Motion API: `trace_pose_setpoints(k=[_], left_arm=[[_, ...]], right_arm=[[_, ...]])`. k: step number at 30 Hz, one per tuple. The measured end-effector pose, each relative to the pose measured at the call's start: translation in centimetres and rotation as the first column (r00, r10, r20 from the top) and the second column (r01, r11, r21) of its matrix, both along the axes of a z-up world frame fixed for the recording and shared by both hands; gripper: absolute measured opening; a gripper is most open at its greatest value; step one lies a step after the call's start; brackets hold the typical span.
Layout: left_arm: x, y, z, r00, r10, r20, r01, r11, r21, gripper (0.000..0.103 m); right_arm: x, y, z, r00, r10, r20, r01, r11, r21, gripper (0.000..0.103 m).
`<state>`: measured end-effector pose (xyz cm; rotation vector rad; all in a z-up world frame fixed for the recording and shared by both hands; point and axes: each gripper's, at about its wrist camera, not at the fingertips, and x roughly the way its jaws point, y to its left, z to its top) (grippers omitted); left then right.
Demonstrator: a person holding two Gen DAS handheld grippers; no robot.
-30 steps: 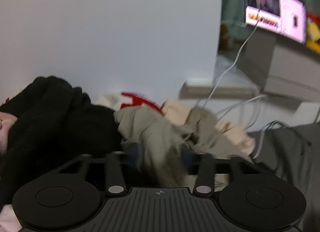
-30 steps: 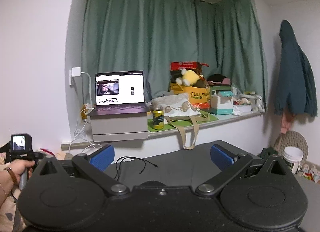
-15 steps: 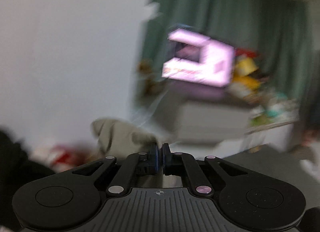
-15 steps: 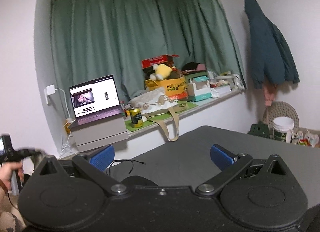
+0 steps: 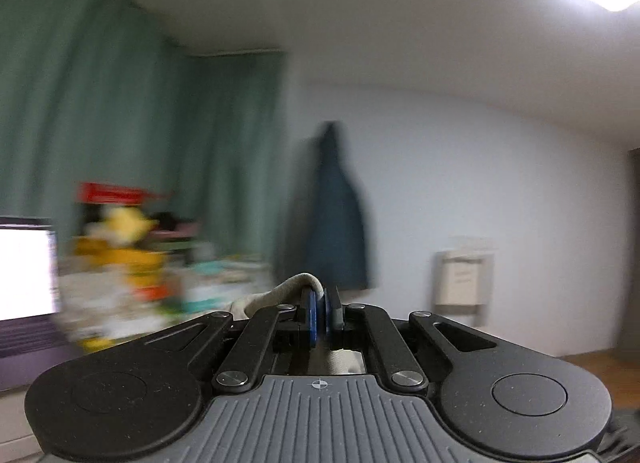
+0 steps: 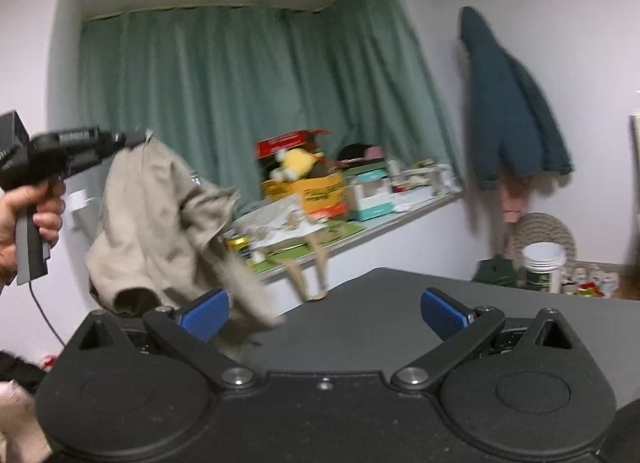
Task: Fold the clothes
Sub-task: 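Grasp the beige t-shirt in the pile with the left gripper, then carry the beige t-shirt with the left gripper and lay it on the bed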
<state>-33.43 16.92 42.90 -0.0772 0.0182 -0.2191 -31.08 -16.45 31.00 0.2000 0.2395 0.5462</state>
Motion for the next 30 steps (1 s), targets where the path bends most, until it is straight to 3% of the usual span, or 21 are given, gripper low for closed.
trace_pose_setpoints(k=[4, 7, 9, 12, 16, 19, 22, 25, 28, 30], left_arm=[[5.7, -4.9, 0.5, 0.987, -0.161, -0.003, 0.161, 0.987, -0.028, 0.003], [9.9, -7.7, -1.0, 0.975, -0.214, -0.053, 0.213, 0.977, -0.032, 0.003], [12.5, -8.7, -3.4, 0.969, -0.214, -0.121, 0.211, 0.977, -0.041, 0.004], [16.8, -9.3, -8.9, 0.937, -0.204, -0.284, 0.187, 0.979, -0.086, 0.004], [21.2, -8.8, -18.4, 0.839, -0.107, -0.533, 0.090, 0.994, -0.058, 0.004], [23.2, -8.6, -23.8, 0.744, 0.000, -0.668, 0.020, 1.000, 0.022, 0.004], [23.8, -8.2, -26.0, 0.665, 0.059, -0.744, -0.028, 0.998, 0.054, 0.004], [24.1, -7.9, -26.4, 0.638, 0.094, -0.764, -0.014, 0.994, 0.110, 0.004], [23.4, -8.3, -26.1, 0.629, 0.161, -0.760, 0.017, 0.975, 0.220, 0.024], [23.2, -9.2, -25.2, 0.670, 0.228, -0.707, 0.029, 0.943, 0.331, 0.056]], right_arm=[[1.9, -2.2, -0.2, 0.997, -0.083, 0.000, 0.083, 0.996, 0.025, 0.103], [4.2, -3.0, -1.5, 0.995, -0.093, -0.023, 0.094, 0.995, 0.034, 0.103], [6.1, -2.9, -2.9, 0.995, -0.077, -0.069, 0.079, 0.997, 0.025, 0.103], [9.7, -1.4, -6.7, 0.981, -0.055, -0.184, 0.052, 0.998, -0.018, 0.103], [14.9, 2.2, -12.5, 0.917, -0.075, -0.391, 0.017, 0.988, -0.151, 0.097], [16.6, 3.8, -16.5, 0.844, -0.049, -0.534, -0.027, 0.990, -0.135, 0.086], [17.3, 4.6, -19.4, 0.776, -0.029, -0.630, -0.037, 0.995, -0.090, 0.084], [17.6, 5.2, -21.5, 0.740, -0.026, -0.672, -0.044, 0.995, -0.087, 0.084], [17.9, 5.7, -22.9, 0.729, -0.029, -0.683, -0.044, 0.995, -0.089, 0.083], [17.9, 6.2, -23.3, 0.727, -0.038, -0.685, -0.041, 0.994, -0.099, 0.082]])
